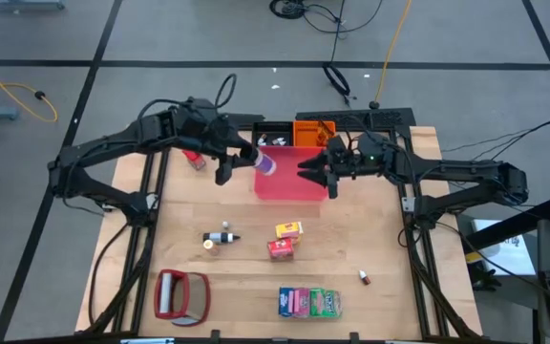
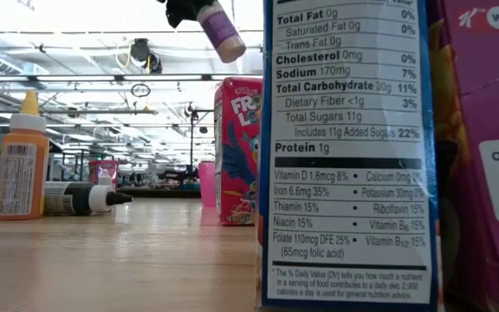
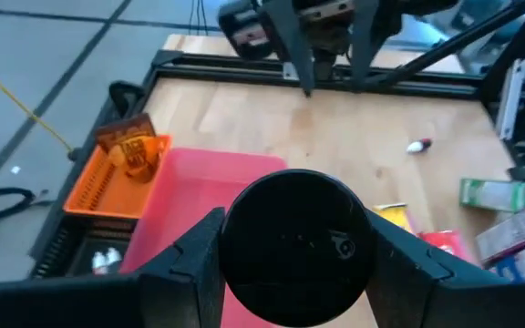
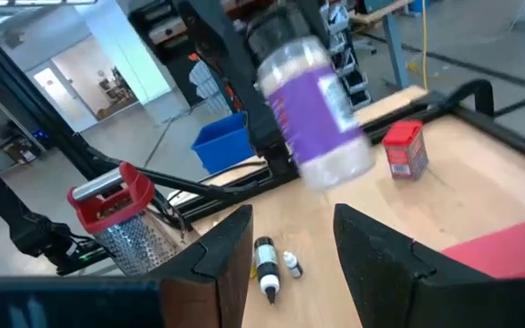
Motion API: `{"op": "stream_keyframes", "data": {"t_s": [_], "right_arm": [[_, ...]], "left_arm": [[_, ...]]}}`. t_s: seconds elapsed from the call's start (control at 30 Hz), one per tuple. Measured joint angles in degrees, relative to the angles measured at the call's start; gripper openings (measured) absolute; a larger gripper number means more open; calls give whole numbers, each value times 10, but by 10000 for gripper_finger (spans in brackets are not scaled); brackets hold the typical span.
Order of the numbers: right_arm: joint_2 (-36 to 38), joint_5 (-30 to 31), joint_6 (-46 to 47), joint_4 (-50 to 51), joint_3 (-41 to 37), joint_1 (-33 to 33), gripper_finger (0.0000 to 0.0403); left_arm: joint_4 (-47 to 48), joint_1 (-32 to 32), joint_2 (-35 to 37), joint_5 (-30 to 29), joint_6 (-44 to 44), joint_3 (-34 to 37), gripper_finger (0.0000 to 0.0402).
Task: Pick & Place Kitchen Items
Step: Put the spice bottle into the orange bin
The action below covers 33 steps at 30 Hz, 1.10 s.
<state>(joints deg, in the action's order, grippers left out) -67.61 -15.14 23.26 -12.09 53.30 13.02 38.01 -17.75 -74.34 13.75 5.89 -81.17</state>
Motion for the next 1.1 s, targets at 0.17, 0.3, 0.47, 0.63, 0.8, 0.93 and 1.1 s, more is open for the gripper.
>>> {"op": "stream_keyframes", "data": {"t_s": [0.17,0.3,0.47,0.63,0.8,0.93,1.1], "right_arm": [[0,0,-18,-1,0,0,146],[-3,-4,-19,0,0,0,146],[-16,-38,-15,-3,1,0,161],[-38,-47,-15,-2,0,0,188],[-57,-52,-15,-11,1,0,203],[-77,-74,-15,-56,0,0,205],[-98,-82,-15,-65,0,-3,201]], "left_arm": [[-24,18,-21,21,-39,0,186],[-51,31,-48,25,-49,0,186],[-100,36,-77,44,-75,0,186],[-139,38,-95,72,-102,0,186],[-136,43,-107,72,-113,0,186],[-138,45,-114,75,-120,1,186],[-132,46,-121,76,-120,1,186]]}}
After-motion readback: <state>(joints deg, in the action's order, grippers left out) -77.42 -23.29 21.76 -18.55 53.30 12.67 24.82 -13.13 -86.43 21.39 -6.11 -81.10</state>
